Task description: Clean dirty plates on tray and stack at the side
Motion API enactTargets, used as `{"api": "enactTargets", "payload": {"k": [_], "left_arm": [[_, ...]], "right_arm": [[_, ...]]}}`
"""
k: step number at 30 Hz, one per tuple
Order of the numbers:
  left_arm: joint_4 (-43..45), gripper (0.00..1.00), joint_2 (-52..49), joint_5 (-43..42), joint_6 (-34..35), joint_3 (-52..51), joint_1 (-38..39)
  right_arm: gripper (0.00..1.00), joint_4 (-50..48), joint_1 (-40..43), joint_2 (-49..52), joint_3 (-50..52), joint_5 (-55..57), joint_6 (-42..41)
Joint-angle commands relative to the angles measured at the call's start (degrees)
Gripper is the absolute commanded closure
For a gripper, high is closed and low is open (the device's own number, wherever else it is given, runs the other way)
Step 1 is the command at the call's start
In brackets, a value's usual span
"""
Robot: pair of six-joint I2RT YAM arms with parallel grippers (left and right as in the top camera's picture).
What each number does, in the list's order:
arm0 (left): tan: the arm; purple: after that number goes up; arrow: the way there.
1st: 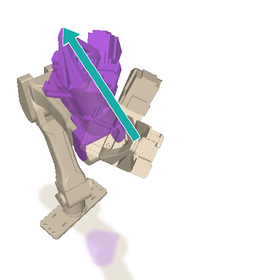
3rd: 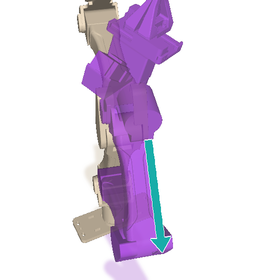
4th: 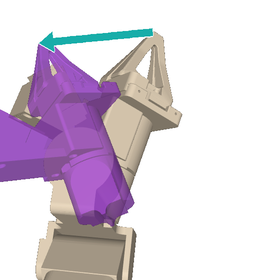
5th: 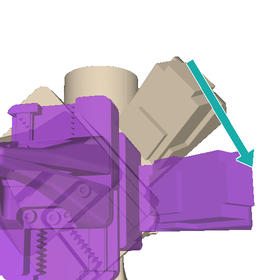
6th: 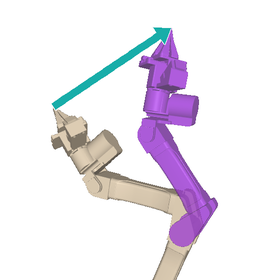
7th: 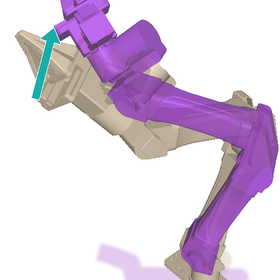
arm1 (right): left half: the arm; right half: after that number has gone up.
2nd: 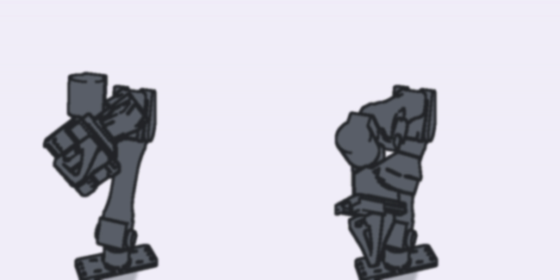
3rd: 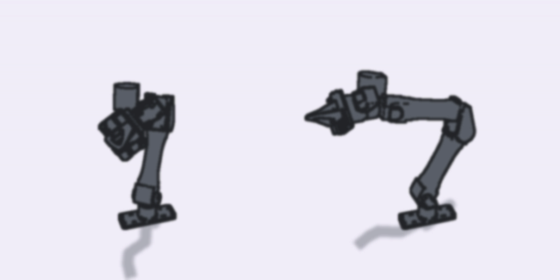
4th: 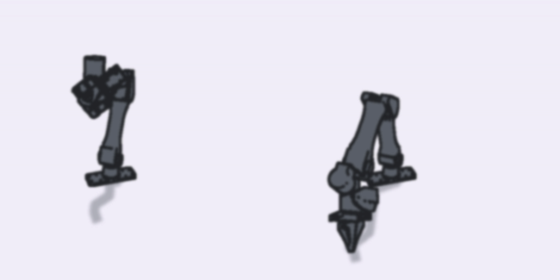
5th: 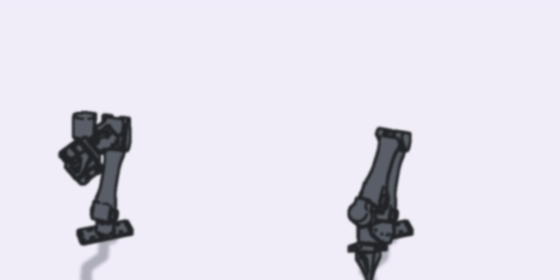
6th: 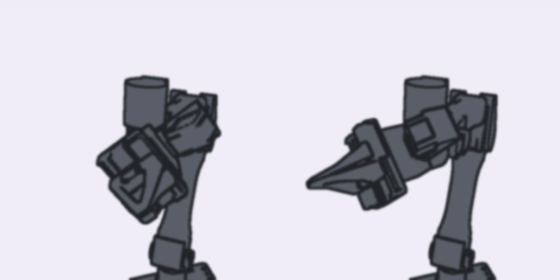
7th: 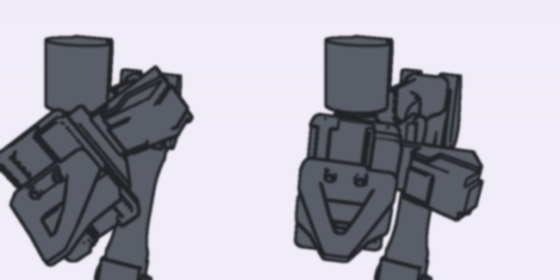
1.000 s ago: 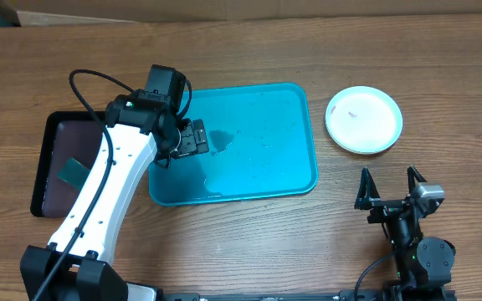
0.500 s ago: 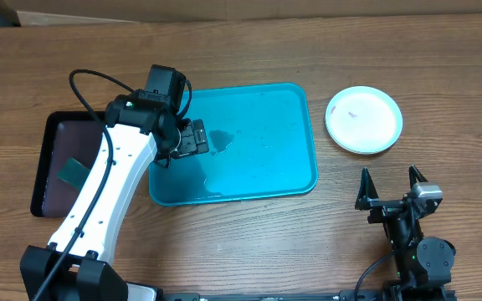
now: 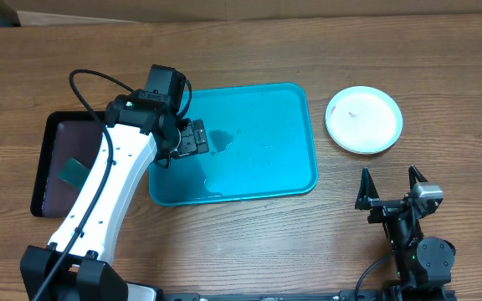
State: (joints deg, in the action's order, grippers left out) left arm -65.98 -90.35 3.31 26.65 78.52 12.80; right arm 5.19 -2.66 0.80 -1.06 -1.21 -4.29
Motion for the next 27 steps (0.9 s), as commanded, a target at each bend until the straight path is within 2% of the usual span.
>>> {"api": "enactTargets", "payload": {"k": [1,11,13,20,23,27], "left_arm": [[0.1,0.0,-0.6,0.7,0.4,-0.1,0.3],[-0.5,0.0,-0.6,0.8,0.2,-0.1,0.3],[0.0,0.0,-0.6,3.0,0.1,0.0,0.3],[-4.9,0.0,-0.5,3.8,-1.7,-1.9,0.3],[-0.6,0.0,2.3,4.2,-5.3,-6.9,0.1],[9.5,0.0,9.2,3.0,-9.4,-18.8,-1.7]], "right_arm": [[0.0,-0.3,0.2,-0.6,0.6,0.2,-0.4],[0.0,-0.3,0.2,-0.6,0.6,0.2,-0.4],[0.0,-0.3,0.2,-0.6,0.6,0.2,-0.4],[0.0,-0.3,0.2,-0.6,0.6,0.2,-0.4],[0.0,-0.3,0.2,-0.6,0.6,0.2,-0.4],[0.0,-0.3,0.2,-0.6,0.6,0.2,-0.4]]}}
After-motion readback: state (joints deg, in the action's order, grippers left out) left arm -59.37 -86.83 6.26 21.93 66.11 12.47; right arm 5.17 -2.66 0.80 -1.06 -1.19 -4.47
